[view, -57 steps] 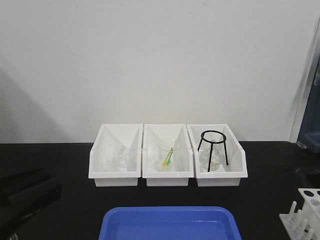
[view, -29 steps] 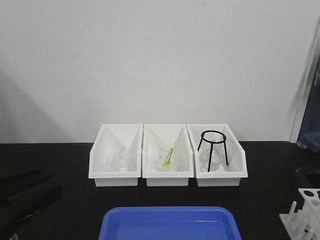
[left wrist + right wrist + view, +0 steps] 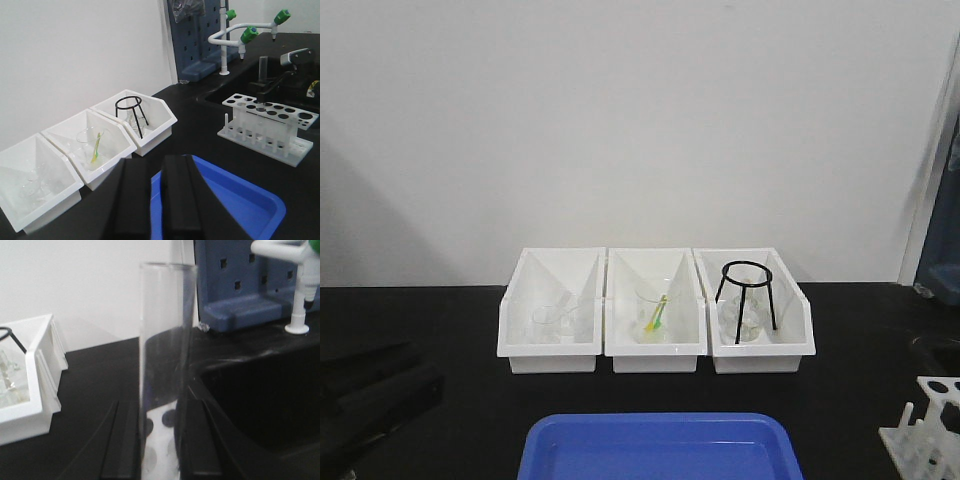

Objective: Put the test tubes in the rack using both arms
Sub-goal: 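Lower the test tube into a rack hole and open the right gripper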

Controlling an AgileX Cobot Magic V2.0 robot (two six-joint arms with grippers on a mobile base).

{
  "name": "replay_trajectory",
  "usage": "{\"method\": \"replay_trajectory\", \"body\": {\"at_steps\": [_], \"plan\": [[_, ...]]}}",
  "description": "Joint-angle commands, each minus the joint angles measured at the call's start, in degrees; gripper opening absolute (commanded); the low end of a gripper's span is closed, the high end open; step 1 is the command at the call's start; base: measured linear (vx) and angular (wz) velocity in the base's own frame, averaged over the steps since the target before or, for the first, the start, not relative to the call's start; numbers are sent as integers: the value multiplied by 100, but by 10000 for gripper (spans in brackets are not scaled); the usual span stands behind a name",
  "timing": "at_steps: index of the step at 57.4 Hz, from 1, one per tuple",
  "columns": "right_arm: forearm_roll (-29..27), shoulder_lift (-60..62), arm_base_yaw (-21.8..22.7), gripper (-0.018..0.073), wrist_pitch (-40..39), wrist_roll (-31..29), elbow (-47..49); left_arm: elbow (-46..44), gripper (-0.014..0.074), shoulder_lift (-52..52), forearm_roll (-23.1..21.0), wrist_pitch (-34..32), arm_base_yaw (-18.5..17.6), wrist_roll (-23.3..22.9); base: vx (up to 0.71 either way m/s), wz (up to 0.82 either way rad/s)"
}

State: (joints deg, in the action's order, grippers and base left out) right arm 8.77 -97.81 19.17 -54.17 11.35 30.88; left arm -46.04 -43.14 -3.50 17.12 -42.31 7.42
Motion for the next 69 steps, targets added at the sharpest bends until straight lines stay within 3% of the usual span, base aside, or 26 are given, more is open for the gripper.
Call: {"method": "replay_trajectory", "body": {"at_steps": [1, 38, 69], "plan": [[-6, 37, 39, -4, -516, -29, 139, -200, 216, 22, -17, -436, -46, -19, 0, 0], [38, -751, 39, 24, -1006, -35, 139, -200, 216, 22, -17, -446, -46, -20, 0, 0], [502, -751, 39, 392, -1077, -54, 139, -200, 216, 22, -17, -446, -46, -20, 0, 0]]}}
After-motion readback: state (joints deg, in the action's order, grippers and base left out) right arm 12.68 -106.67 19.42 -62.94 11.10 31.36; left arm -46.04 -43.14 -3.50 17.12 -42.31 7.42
